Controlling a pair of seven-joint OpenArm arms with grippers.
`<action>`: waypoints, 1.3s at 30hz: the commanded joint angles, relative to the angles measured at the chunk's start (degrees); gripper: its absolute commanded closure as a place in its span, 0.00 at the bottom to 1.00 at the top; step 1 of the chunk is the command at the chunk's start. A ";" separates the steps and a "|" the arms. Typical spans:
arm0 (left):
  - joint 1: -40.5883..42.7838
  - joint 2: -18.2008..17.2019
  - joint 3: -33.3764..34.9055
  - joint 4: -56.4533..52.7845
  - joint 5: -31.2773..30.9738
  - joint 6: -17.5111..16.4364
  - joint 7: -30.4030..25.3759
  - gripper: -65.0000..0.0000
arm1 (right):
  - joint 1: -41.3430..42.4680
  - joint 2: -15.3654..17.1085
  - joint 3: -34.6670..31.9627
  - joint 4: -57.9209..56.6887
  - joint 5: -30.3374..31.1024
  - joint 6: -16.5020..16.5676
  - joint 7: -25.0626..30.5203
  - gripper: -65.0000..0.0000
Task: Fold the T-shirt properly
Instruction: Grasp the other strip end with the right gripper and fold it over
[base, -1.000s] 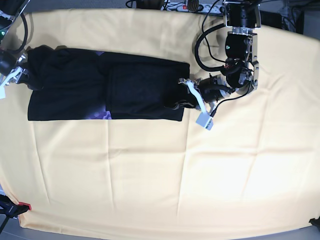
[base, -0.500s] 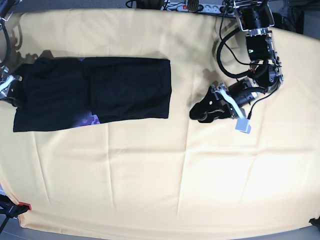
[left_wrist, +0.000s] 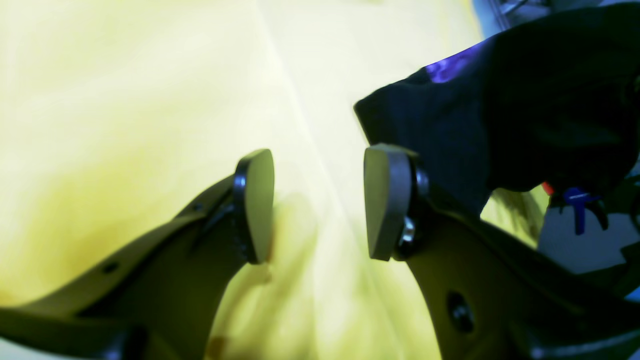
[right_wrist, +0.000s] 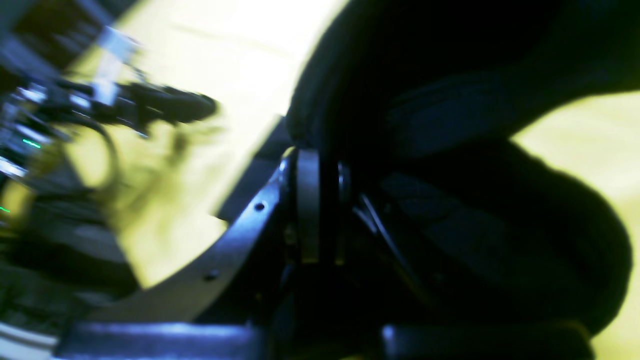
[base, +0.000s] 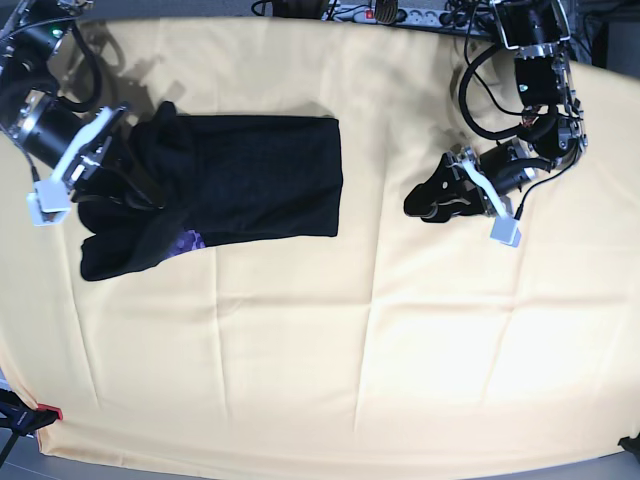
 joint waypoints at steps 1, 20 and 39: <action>-0.28 -0.50 -0.15 0.79 -1.86 -0.42 -0.72 0.52 | 0.48 -0.83 -2.16 0.76 0.72 0.28 1.97 1.00; 0.17 -1.29 -0.07 0.79 -4.63 -0.42 -0.46 0.52 | 7.56 -5.84 -36.17 0.83 -27.58 0.28 16.28 0.31; 0.15 -1.27 -0.07 0.79 -4.57 -0.44 -0.22 0.52 | 1.66 -4.57 -25.24 0.04 -27.21 0.28 12.52 0.31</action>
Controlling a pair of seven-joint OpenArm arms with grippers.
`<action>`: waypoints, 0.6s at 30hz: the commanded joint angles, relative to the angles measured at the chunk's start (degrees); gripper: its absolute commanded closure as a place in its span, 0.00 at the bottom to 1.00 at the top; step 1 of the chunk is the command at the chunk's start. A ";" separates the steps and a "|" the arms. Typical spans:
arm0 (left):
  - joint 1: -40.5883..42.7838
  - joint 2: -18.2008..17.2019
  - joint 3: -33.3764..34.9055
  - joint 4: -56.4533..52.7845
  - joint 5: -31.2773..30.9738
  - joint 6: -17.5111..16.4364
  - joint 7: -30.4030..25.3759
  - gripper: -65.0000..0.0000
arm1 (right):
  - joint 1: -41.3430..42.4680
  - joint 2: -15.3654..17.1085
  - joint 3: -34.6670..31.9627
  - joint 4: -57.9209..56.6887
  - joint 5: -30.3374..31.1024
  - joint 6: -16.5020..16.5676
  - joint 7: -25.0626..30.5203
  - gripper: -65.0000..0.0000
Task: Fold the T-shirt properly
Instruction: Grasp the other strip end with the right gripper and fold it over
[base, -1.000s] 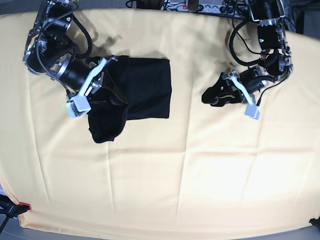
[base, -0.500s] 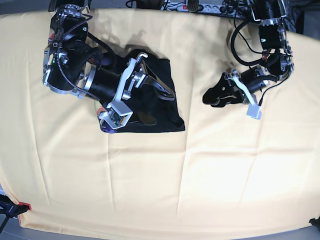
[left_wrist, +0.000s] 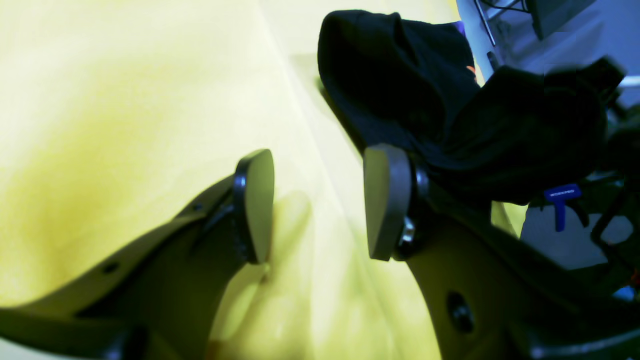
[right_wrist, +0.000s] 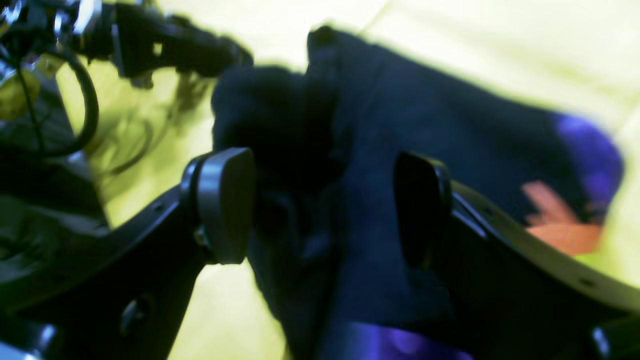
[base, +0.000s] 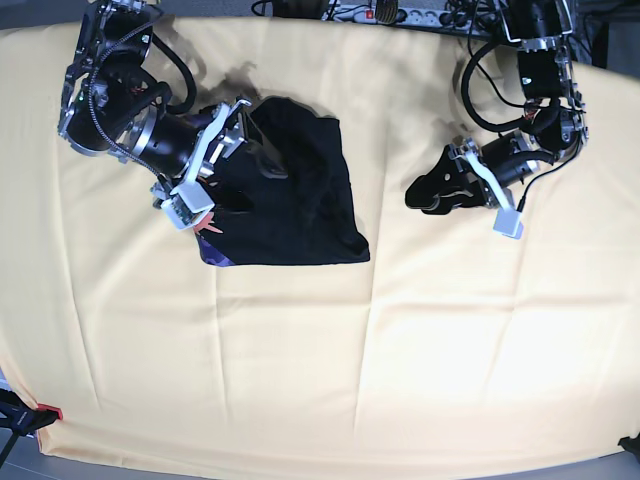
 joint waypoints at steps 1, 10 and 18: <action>-0.83 -0.48 -0.11 0.81 -1.36 -0.44 -1.07 0.52 | 0.52 0.17 -0.98 -0.13 0.87 0.12 2.69 0.34; -0.83 -0.48 -0.11 0.81 -5.77 -0.44 -0.96 0.52 | 0.59 0.17 -13.79 -5.77 -5.20 0.12 7.48 1.00; -1.01 -0.48 0.35 1.09 -19.59 -4.41 11.39 0.72 | 4.09 0.22 -18.69 -5.66 -5.29 0.12 4.48 1.00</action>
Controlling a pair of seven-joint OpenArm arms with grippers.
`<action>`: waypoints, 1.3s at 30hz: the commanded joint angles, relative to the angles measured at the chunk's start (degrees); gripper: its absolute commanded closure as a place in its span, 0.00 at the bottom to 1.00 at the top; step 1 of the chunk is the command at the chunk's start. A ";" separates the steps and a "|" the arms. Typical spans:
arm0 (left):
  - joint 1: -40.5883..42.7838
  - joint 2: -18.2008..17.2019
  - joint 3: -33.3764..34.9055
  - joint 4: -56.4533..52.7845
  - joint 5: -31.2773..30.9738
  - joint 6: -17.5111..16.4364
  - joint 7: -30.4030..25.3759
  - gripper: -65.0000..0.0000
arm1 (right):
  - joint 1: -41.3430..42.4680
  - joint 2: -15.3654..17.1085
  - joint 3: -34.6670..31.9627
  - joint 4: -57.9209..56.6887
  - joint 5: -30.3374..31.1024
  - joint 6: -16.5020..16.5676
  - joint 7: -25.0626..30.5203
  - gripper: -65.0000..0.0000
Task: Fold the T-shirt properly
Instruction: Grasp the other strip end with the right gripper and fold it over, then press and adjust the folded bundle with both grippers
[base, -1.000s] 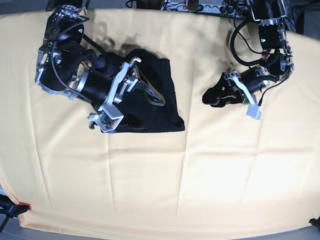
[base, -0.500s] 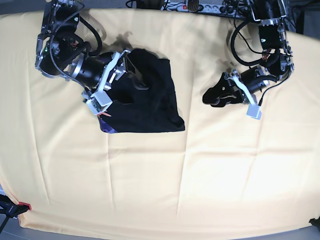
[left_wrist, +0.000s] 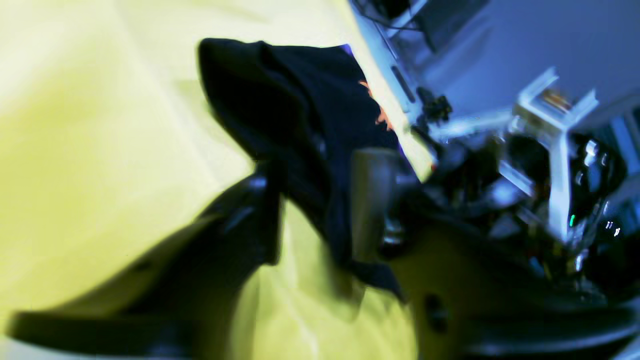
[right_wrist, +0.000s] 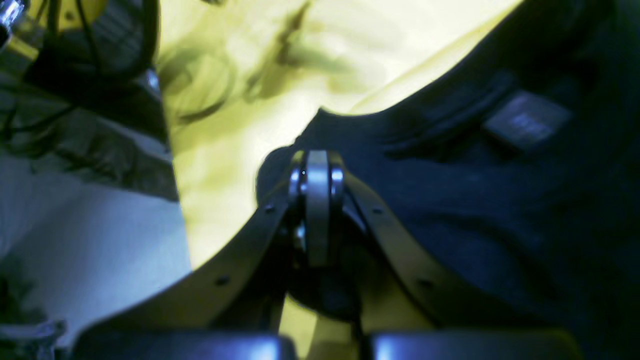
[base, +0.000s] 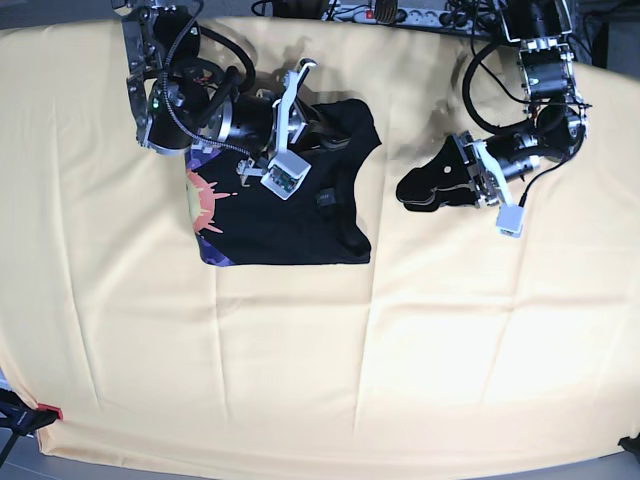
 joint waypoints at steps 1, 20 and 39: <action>-0.81 -0.46 0.44 1.14 -1.28 -0.47 -0.31 0.82 | 2.10 -0.09 1.01 1.31 1.42 0.30 1.53 1.00; -1.11 -0.48 41.70 21.31 36.81 -0.47 -10.64 1.00 | 25.38 9.73 11.74 -26.25 -10.14 0.30 15.04 1.00; -13.44 -2.21 51.12 7.30 61.24 3.28 -21.20 1.00 | 25.07 21.49 -1.97 -31.15 5.18 0.30 4.22 1.00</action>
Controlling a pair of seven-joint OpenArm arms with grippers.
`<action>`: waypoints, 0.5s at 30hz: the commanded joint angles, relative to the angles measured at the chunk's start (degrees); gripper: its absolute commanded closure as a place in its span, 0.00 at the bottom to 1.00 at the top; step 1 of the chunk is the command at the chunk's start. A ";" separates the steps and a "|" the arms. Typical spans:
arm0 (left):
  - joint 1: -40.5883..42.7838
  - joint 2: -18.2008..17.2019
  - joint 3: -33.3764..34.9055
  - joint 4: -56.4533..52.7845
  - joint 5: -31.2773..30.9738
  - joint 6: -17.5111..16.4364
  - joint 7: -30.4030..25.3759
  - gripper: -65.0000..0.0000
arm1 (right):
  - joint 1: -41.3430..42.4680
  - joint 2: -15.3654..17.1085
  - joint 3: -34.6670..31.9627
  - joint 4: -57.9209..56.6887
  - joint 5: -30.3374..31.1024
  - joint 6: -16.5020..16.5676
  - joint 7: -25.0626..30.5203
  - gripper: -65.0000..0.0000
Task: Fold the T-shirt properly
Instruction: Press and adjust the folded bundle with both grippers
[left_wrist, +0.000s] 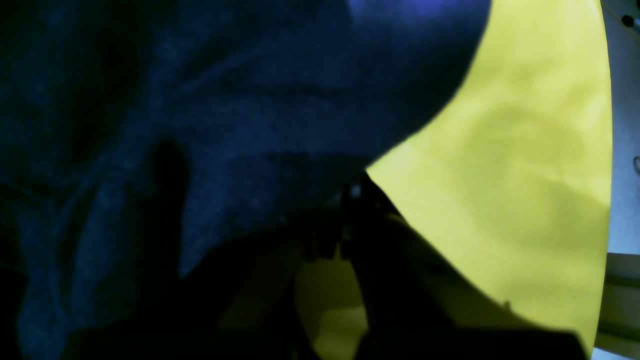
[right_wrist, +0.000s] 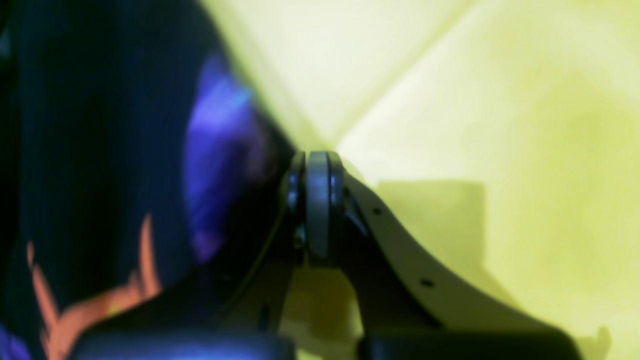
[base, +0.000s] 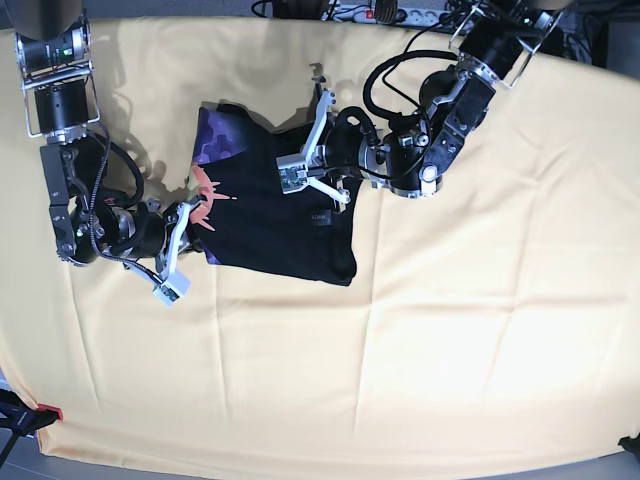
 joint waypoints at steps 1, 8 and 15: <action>-1.49 -1.11 -0.26 -0.24 4.13 0.79 3.10 1.00 | 0.15 1.38 1.01 2.64 2.47 0.38 0.46 1.00; -6.91 -3.63 -0.26 -3.43 6.45 0.83 -3.48 1.00 | -10.71 2.49 10.01 14.03 8.79 0.38 -0.74 1.00; -12.61 -3.28 -0.26 -16.81 8.13 0.81 -18.36 1.00 | -24.83 -4.55 21.55 21.33 9.31 0.38 -0.68 1.00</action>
